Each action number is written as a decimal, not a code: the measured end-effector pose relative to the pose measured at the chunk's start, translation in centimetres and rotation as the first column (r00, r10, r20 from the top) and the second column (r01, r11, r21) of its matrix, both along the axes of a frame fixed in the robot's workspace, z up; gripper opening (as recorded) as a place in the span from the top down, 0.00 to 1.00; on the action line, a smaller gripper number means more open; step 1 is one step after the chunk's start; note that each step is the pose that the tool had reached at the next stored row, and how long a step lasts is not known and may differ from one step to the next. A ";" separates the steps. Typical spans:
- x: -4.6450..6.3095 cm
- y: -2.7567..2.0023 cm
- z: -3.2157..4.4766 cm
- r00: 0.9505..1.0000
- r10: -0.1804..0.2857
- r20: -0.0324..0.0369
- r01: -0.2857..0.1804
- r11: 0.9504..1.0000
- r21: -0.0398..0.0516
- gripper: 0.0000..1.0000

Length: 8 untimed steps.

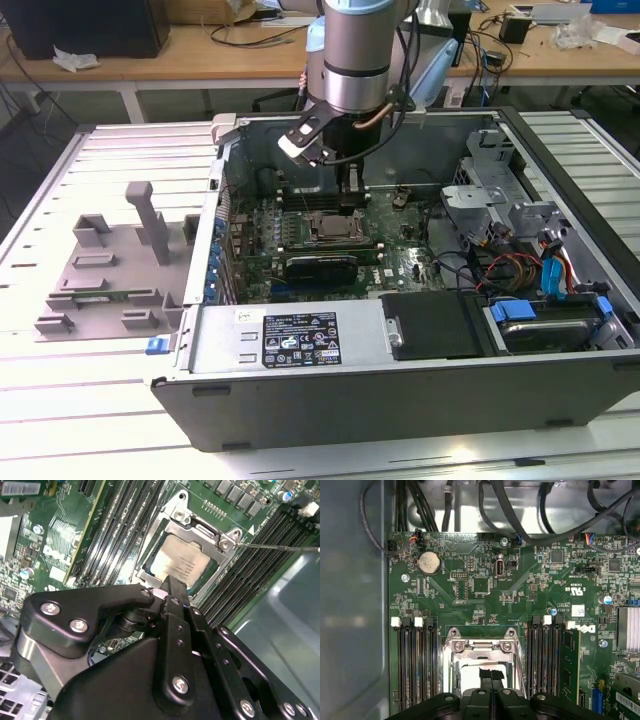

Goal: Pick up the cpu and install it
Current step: 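Close the cpu cover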

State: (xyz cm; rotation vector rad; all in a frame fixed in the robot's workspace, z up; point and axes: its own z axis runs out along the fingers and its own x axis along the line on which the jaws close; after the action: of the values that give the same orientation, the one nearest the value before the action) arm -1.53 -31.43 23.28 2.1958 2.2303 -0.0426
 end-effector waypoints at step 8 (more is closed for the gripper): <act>0.0 0.00 -0.01 0.975 0.224 0.000 -0.224 0.975 0.000 0.89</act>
State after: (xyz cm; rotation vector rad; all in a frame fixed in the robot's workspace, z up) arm -1.53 -31.43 23.27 1.9285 2.4614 -0.0403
